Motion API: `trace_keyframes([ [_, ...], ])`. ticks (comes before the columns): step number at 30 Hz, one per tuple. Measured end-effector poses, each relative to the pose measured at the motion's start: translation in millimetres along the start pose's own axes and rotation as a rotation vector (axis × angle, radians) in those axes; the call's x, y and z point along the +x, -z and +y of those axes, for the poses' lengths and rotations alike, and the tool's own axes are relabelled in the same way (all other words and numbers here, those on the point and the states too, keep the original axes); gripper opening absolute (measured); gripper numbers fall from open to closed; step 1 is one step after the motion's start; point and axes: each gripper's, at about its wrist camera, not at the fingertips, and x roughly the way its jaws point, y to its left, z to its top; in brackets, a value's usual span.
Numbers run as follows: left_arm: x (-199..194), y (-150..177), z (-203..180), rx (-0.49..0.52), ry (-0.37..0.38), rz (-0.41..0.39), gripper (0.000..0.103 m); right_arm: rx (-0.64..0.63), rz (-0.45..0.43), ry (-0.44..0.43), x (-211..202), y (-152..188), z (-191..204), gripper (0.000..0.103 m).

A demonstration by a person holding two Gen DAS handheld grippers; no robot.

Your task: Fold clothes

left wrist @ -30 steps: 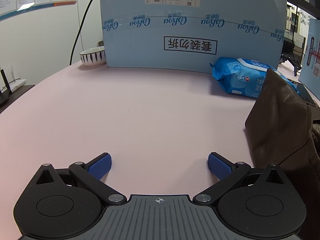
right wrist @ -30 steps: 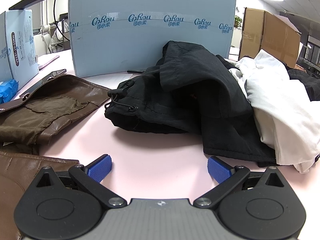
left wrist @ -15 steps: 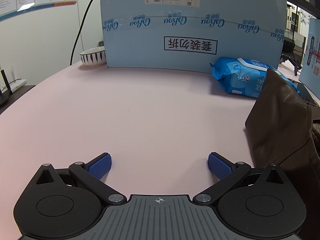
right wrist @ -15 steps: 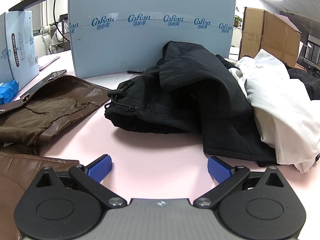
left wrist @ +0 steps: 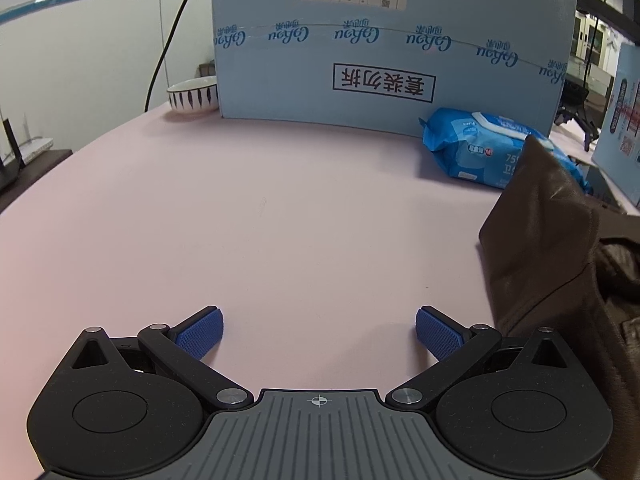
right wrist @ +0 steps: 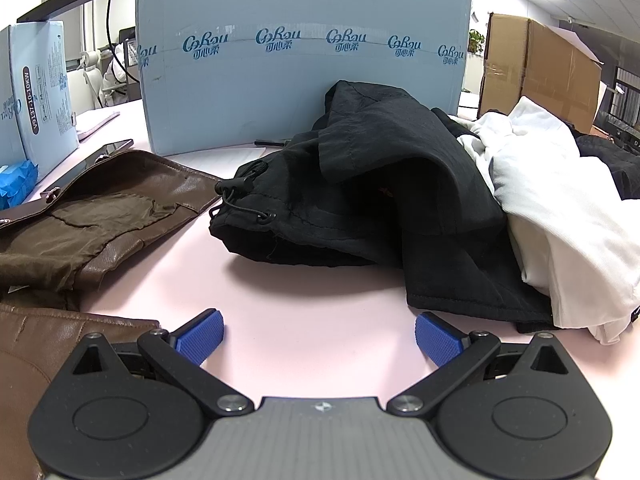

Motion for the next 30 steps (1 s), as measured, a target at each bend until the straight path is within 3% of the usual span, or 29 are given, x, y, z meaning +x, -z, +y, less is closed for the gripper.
trace_keyframes([
  [3,-21,-7,2,-0.011,0.004,-0.051,0.103,0.000,0.004,0.000,1,0,1,0.103],
  [8,-58,-27,-11,0.089,0.066,-0.113,0.103,0.009,0.012,0.006,0,-1,2,0.103],
  [14,-71,-28,-14,0.023,0.198,-0.102,0.103,0.048,0.047,0.038,-13,3,12,0.103],
  [18,-68,-24,-16,0.029,0.238,-0.070,0.103,0.058,0.062,0.047,-33,17,16,0.103],
  [20,-66,-22,-20,0.060,0.293,-0.060,0.103,0.088,0.078,0.068,-42,21,15,0.103],
  [23,-59,-20,-32,0.129,0.317,-0.033,0.103,0.131,0.097,0.078,-54,27,11,0.103],
  [30,-46,-27,-66,0.259,0.360,0.110,0.103,0.241,0.094,0.071,-82,41,4,0.103],
])
